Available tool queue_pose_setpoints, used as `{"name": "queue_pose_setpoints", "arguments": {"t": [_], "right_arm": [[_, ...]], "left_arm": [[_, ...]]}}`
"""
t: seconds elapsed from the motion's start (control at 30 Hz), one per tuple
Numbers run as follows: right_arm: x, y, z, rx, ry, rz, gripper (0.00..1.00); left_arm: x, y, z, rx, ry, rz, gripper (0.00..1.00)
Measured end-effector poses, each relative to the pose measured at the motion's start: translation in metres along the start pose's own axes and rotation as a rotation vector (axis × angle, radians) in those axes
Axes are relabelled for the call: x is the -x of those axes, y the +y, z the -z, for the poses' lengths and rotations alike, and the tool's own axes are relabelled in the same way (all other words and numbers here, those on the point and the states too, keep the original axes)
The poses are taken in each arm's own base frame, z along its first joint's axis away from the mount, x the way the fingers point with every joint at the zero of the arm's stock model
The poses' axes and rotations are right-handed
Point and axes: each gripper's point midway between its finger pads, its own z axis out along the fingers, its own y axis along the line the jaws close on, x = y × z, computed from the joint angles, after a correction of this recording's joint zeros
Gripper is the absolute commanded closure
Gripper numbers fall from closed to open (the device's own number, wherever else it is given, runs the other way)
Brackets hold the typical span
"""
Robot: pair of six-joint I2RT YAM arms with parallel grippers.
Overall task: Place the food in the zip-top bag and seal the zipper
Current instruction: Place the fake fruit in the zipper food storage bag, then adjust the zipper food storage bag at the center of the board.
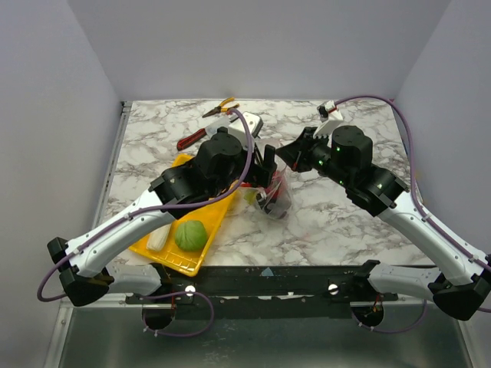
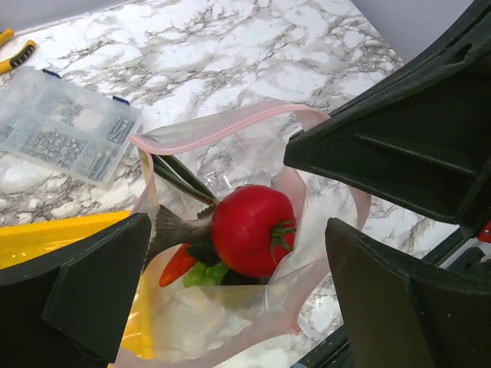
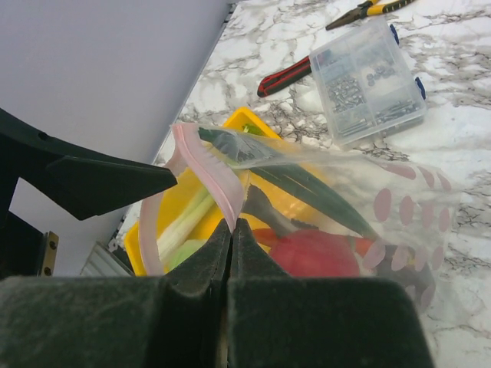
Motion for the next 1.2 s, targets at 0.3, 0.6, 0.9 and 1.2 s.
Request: {"name": "queue_pose_setpoints", "arguments": {"t": [0.3,0.6,0.9,1.2], "right_arm": [[0.0,0.0,0.0,0.0,0.0,0.0,0.99],[0.0,0.0,0.0,-0.001,0.0,0.0,0.99],[-0.001,-0.001,0.0,-0.001,0.001,0.0,1.0],[-0.004,-0.007,0.003,-0.024,0.0,0.001,0.99]], "left_arm": [[0.007,0.01,0.038,-0.016,-0.053,0.032,0.04],[-0.032,0.033,0.068,-0.002,-0.033,0.096,0.23],[-0.086,0.017,0.058,-0.091,0.12,0.134,0.55],[-0.084,-0.011,0.042,-0.196,0.199,0.12,1.0]]}}
